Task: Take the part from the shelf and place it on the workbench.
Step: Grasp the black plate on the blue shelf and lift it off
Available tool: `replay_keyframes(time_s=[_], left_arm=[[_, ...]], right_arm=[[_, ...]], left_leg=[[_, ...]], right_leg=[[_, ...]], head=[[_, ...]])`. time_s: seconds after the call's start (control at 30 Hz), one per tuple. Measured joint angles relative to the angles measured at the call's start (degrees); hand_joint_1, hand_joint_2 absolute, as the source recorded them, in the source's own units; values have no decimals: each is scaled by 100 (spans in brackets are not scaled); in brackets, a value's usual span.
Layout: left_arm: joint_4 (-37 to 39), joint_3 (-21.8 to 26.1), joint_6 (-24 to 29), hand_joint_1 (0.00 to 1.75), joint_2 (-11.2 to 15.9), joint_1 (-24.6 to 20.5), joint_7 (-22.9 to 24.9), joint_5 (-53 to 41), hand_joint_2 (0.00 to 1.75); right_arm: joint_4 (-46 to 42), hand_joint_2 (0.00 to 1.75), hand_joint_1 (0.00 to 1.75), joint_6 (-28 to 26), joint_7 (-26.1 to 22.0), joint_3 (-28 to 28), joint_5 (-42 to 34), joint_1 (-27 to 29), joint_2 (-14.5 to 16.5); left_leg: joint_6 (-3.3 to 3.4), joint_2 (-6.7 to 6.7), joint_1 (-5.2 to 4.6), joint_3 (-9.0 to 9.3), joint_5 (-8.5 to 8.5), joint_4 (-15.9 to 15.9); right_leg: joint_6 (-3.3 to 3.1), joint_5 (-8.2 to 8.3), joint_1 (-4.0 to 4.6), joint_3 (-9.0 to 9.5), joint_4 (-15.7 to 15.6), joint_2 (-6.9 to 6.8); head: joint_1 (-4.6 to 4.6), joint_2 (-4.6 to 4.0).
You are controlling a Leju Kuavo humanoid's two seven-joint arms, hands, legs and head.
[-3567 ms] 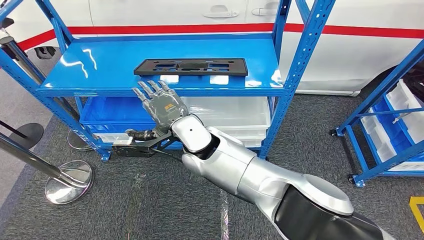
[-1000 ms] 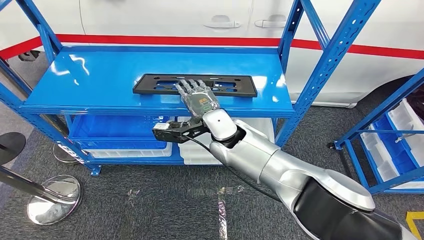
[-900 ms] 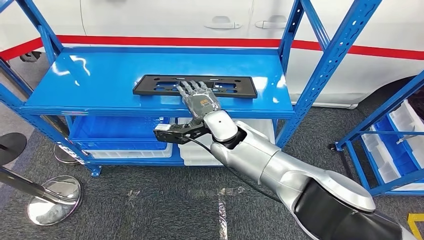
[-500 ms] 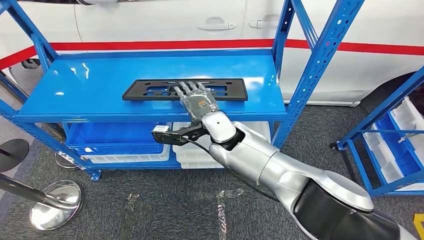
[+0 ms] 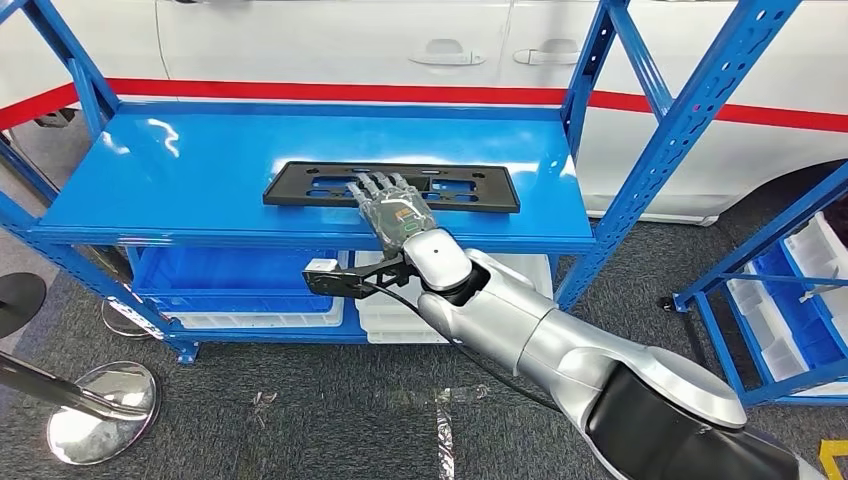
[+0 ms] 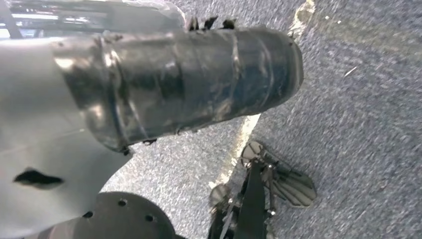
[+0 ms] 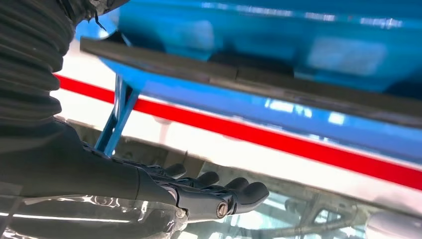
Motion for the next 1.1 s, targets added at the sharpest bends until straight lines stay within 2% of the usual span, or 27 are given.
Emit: replay_keyframes(time_s=[0.03, 0.07, 0.13, 0.17, 0.2, 0.27, 0.33, 0.37, 0.43, 0.5, 0.53, 0.57, 0.6, 0.63, 0.67, 0.7, 0.73, 0.83, 0.87, 0.93, 1.0, 1.03, 1.07, 1.1], left_arm=[[0, 0, 4, 0, 1, 2, 0, 0, 0], [0, 0, 7, 0, 1, 4, 0, 1, 0], [0, 0, 10, 0, -2, 7, 0, 1, 0], [0, 0, 10, 0, -5, 4, 0, 1, 0], [0, 0, 10, 0, -8, 1, 0, 1, 0], [0, 0, 10, 0, -10, -1, 0, 2, 0], [0, 0, 10, 0, -12, 4, 0, 3, 0], [0, 0, 10, 0, -14, 3, 0, 3, 0], [0, 1, 13, 0, -14, -2, 0, 9, 0], [0, 2, 20, 0, -13, -2, 2, 21, 0], [0, 2, 23, 0, -12, 4, 7, 27, 0], [0, 2, 27, 0, -12, 10, 14, 33, 0], [0, 2, 33, 0, -12, 15, 22, 39, 0], [0, 2, 41, 0, -11, 18, 28, 45, 0], [0, 3, 50, 0, -9, 15, 32, 51, 0], [0, 4, 60, 0, -8, 9, 33, 57, 0], [0, 5, 66, 0, -6, 2, 33, 61, 0], [0, 7, 74, 0, -9, -3, 33, 69, 0], [0, 7, 75, 0, -11, 0, 32, 71, 0], [0, 7, 79, 0, -13, 0, 31, 74, 0], [0, 7, 80, 0, -11, -3, 28, 73, 0], [0, 7, 80, 0, -10, -2, 27, 73, 0], [0, 7, 80, 0, -9, -1, 26, 75, 0], [0, 7, 79, 0, -8, 0, 25, 77, 0]], right_arm=[[11, 175, 0, -1, -4, 0, -9, 37, -2], [20, 175, 0, -1, -7, 0, -14, 64, -4], [32, 175, 0, -2, -11, 0, -17, 82, -5], [34, 175, 0, -3, -13, 0, -17, 80, -5], [36, 175, 0, -5, -14, 0, -18, 80, -4], [42, 175, 0, -7, -15, 0, -20, 82, -4], [48, 175, 0, -9, -14, 0, -21, 83, -4], [49, 175, 0, -9, -15, 0, -22, 79, -3], [53, 175, 0, -3, -34, 0, -28, 76, 0], [68, 175, 0, 5, -68, 0, -43, 92, 8], [78, 175, 0, 7, -82, 0, -53, 103, 14], [89, 175, 0, 6, -93, 0, -62, 110, 20], [96, 175, 0, 5, -103, 0, -70, 113, 25], [103, 175, 0, 4, -111, 0, -75, 113, 31], [110, 175, 0, 4, -116, 0, -78, 108, 34], [116, 175, 0, 2, -124, 0, -78, 102, 39], [124, 175, 0, 0, -129, 0, -78, 99, 43], [145, 175, 0, -5, -146, 0, -78, 97, 52], [151, 175, 0, -7, -150, 0, -78, 92, 54], [161, 175, 0, -9, -151, 0, -78, 83, 56], [178, 175, 0, -10, -151, 0, -79, 90, 56], [189, 175, 0, -10, -151, 0, -79, 98, 55], [201, 175, 0, -10, -151, 0, -80, 105, 55], [211, 175, 0, -10, -151, 0, -81, 108, 54]], left_leg=[[3, -4, -2, 13, -14, 3], [1, -10, -4, 33, -31, 8], [-23, -21, -10, 81, -77, 19], [-43, -25, -20, 93, -99, 31], [-68, -26, -26, 99, -113, 34], [-125, -26, -32, 104, -126, 23], [-188, -16, -26, 112, -169, 40], [-221, -9, -23, 70, -243, 152], [-282, 2, -13, -196, -512, 712], [-329, 3, -2, -601, -748, 1435], [-346, 4, 5, -721, -730, 1594], [-356, 4, 12, -738, -604, 1541], [-359, 6, 21, -630, -377, 1246], [-355, 8, 28, -463, -150, 834], [-343, 9, 20, -289, 4, 467], [-310, 5, 10, -157, 80, 194], [-273, 0, -4, -96, 75, 68], [-154, -12, 0, -56, 30, 20], [-117, -10, 12, -35, 24, 8], [-54, -3, 21, 4, 9, -10], [-16, -2, 10, 17, -11, -6], [-8, -3, 5, 23, -22, -3], [-5, -6, 0, 34, -36, 2], [-6, -11, -4, 54, -54, 8]], right_leg=[[-3, 49, -3, -91, 92, 0], [-16, 209, -3, -61, -59, 0], [-74, 646, 8, 248, -820, 1], [-104, 789, 22, 421, -1193, 3], [-126, 852, 36, 536, -1429, 5], [-151, 836, 57, 605, -1552, 14], [-190, 846, 33, 651, -1604, 19], [-212, 851, 14, 684, -1639, 16], [-247, 843, -9, 735, -1676, 4], [-271, 821, -8, 750, -1673, -2], [-273, 807, -9, 759, -1669, 2], [-268, 790, -11, 773, -1660, 9], [-258, 767, -15, 796, -1649, 17], [-239, 737, -17, 821, -1637, 22], [-216, 707, -5, 836, -1618, 26], [-191, 684, 5, 840, -1604, 27], [-163, 669, 16, 837, -1596, 26], [-87, 629, 21, 831, -1577, 19], [-60, 570, 18, 802, -1496, 14], [-13, 314, 4, 564, -993, 3], [3, 41, -6, 150, -235, -2], [4, 14, -10, -9, 4, -2], [-5, 100, -10, -67, 27, -2], [-23, 287, -9, -9, -180, -2]], head=[[0, 0], [0, 0], [0, 0], [-2, 0], [-3, 0], [-5, 0], [-8, 0], [-17, 0], [-36, 0], [-42, 0], [-41, 0], [-44, 0], [-43, 0], [-43, 0], [-46, 0], [-46, 0], [-45, 0], [-40, 0], [-37, 0], [-31, 0], [-29, 0], [-30, 0], [-30, 0], [-29, 0]])
